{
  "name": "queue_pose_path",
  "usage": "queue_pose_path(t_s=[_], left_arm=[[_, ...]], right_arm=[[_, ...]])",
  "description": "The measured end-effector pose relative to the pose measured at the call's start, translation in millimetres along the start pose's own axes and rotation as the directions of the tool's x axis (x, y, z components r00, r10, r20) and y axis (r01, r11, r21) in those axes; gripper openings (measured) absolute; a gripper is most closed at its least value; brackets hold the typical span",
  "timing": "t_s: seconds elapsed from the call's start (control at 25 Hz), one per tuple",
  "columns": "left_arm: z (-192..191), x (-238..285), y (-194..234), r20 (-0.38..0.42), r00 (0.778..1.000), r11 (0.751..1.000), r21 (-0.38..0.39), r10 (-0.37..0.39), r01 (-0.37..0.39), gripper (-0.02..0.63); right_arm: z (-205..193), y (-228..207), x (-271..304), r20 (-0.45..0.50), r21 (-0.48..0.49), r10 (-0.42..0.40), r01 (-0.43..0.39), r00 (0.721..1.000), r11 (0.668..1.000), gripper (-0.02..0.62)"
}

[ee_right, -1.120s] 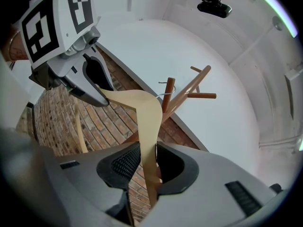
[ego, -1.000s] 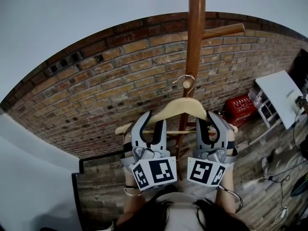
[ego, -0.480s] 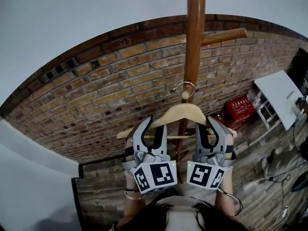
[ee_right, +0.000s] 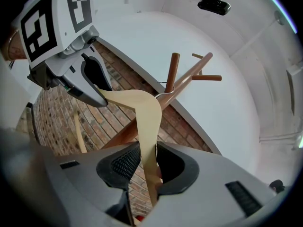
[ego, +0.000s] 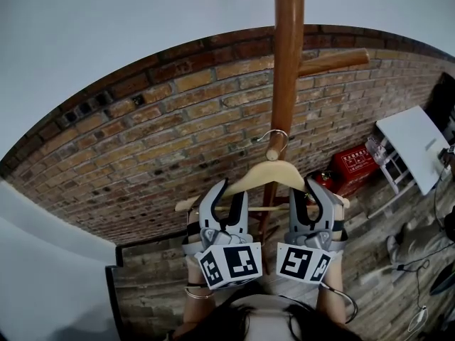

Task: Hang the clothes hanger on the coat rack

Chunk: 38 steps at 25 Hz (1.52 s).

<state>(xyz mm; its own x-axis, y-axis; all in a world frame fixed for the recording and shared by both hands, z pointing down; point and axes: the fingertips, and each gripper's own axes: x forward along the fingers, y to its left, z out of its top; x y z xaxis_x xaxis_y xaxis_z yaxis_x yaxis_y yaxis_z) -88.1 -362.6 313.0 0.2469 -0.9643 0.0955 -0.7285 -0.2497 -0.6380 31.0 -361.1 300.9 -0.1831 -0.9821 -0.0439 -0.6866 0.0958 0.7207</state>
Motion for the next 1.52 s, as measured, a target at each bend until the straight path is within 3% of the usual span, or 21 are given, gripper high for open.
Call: queue_pose_path(t_s=[0.28,0.44,0.56,0.84,1.16,1.52], left_arm=[[-5,5,-2,0.000,1.000,1.000,0.002,-0.018,0.018,0.156],[-1,6,0,0.008,1.000,0.999,-0.047,-0.009,0.010,0.156],[-3,7,-4,0.020,1.000,1.000,-0.023,-0.014,0.015,0.156],[-1,5,-7,0.044,0.999,0.998,-0.063,-0.022,0.025,0.156],[-4,-4,-12,0.042,0.999,0.998,-0.046,-0.028,0.030,0.156],[3,-27,-18,0.061,0.998,0.994,-0.104,-0.021,0.027,0.144]], right_arm=[[-1,-1,3,-0.003,0.006,-0.011,0.011,1.000,1.000,0.123],[-2,2,4,0.005,0.025,-0.007,0.007,1.000,1.000,0.123],[-3,1,3,0.010,0.048,-0.005,0.005,1.000,0.999,0.123],[-7,-2,-2,0.005,0.060,-0.011,0.011,1.000,0.998,0.123],[-7,-10,-13,0.001,0.070,-0.020,0.020,1.000,0.997,0.123],[-15,-13,-37,0.003,0.135,-0.011,0.010,1.000,0.991,0.123]])
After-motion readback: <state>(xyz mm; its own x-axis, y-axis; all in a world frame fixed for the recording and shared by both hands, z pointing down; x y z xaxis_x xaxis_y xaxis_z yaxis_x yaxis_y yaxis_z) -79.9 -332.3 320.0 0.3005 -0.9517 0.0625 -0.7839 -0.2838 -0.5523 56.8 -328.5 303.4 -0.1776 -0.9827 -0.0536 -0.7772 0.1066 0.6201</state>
